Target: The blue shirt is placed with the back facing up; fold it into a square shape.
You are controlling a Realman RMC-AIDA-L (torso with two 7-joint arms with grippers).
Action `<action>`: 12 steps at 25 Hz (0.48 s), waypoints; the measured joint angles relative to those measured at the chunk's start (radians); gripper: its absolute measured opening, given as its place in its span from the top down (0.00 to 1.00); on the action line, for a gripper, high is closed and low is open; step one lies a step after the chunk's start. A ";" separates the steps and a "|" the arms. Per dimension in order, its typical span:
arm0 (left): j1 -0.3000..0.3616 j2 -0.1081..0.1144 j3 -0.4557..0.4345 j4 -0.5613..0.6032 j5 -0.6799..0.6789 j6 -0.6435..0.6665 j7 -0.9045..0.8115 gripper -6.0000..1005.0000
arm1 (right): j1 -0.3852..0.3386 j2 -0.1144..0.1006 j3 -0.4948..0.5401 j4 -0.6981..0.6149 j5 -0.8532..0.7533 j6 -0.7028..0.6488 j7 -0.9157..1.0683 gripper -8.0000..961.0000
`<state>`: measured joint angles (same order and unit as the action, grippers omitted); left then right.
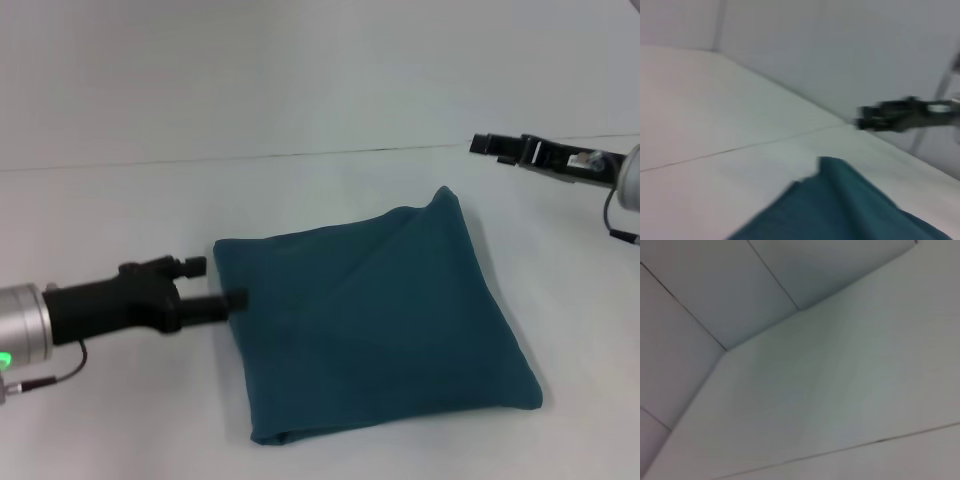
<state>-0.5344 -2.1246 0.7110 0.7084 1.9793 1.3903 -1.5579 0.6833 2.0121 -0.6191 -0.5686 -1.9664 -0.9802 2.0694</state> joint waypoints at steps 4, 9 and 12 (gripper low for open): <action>-0.041 0.006 0.005 -0.013 0.005 -0.110 -0.161 0.10 | -0.021 -0.010 -0.002 -0.031 0.027 -0.068 0.004 0.42; -0.096 0.034 0.020 -0.062 0.020 -0.167 -0.334 0.10 | -0.026 -0.017 -0.007 -0.038 0.024 -0.092 0.007 0.22; -0.115 0.038 0.049 -0.065 0.050 -0.202 -0.426 0.10 | -0.026 -0.022 -0.011 -0.043 0.023 -0.119 0.007 0.15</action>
<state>-0.6492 -2.0863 0.7597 0.6433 2.0292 1.1887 -1.9841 0.6569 1.9901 -0.6300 -0.6115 -1.9436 -1.0988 2.0764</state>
